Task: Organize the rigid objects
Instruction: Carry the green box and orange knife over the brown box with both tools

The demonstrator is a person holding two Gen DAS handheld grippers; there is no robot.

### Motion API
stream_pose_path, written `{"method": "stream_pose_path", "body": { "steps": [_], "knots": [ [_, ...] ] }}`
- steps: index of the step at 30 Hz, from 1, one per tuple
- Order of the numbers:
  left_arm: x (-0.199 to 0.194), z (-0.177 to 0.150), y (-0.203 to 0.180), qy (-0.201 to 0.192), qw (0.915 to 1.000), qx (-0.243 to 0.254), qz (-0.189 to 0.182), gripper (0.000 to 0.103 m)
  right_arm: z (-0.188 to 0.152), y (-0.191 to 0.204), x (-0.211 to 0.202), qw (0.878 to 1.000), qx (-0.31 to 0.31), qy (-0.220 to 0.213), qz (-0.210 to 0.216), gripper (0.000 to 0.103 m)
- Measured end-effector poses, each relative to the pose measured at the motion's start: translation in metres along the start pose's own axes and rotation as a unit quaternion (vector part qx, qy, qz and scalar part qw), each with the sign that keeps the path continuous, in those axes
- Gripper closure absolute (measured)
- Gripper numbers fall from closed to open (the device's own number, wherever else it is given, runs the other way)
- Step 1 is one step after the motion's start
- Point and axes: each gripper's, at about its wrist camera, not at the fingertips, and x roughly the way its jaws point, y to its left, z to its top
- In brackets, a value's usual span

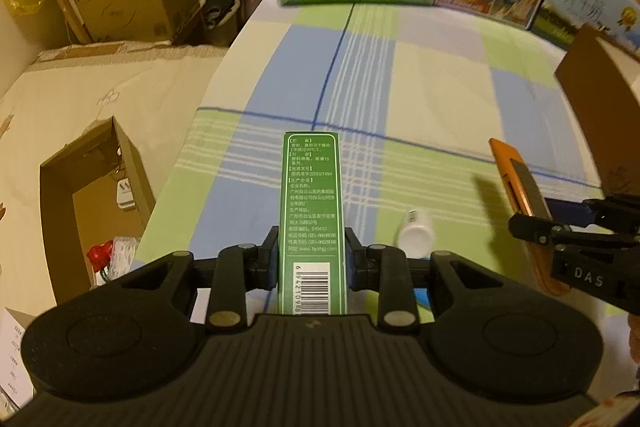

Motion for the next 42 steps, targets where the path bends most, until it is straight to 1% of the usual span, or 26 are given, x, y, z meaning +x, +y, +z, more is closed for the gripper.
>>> {"method": "stream_pose_path", "body": {
  "steps": [4,8,12,17,21,26,29,33,38,42],
  "knots": [
    [-0.017,0.003,-0.009,-0.014,0.9998,0.002,-0.017,0.077,0.000,0.000,-0.021,1.000,0.010,-0.013,0.007,0.071],
    [-0.034,0.005,-0.025,-0.029,0.9988,0.016,-0.037,0.077,-0.002,-0.004,-0.045,0.999,0.020,-0.027,0.014,0.071],
    [-0.051,0.008,-0.047,-0.042,0.9964,0.035,-0.066,0.077,-0.007,-0.012,-0.070,0.999,0.035,-0.039,0.013,0.071],
    [-0.066,0.013,-0.088,-0.050,0.9908,0.065,-0.107,0.077,-0.015,-0.032,-0.102,0.996,0.064,-0.057,0.003,0.071],
    [-0.074,0.016,-0.128,-0.058,0.9840,0.097,-0.137,0.077,-0.023,-0.055,-0.132,0.993,0.087,-0.076,-0.011,0.071],
    [-0.087,0.023,-0.186,-0.072,0.9721,0.139,-0.175,0.077,-0.032,-0.092,-0.169,0.988,0.115,-0.100,-0.037,0.071],
    [-0.092,0.025,-0.222,-0.076,0.9645,0.155,-0.200,0.077,-0.036,-0.116,-0.189,0.984,0.126,-0.114,-0.057,0.071],
    [-0.096,0.029,-0.266,-0.081,0.9567,0.171,-0.221,0.077,-0.040,-0.151,-0.214,0.979,0.135,-0.129,-0.079,0.071],
    [-0.092,0.037,-0.315,-0.080,0.9513,0.182,-0.236,0.077,-0.043,-0.195,-0.235,0.975,0.136,-0.138,-0.108,0.071],
    [-0.083,0.047,-0.347,-0.078,0.9511,0.186,-0.234,0.077,-0.043,-0.228,-0.243,0.973,0.132,-0.137,-0.127,0.071]
  ]
}}
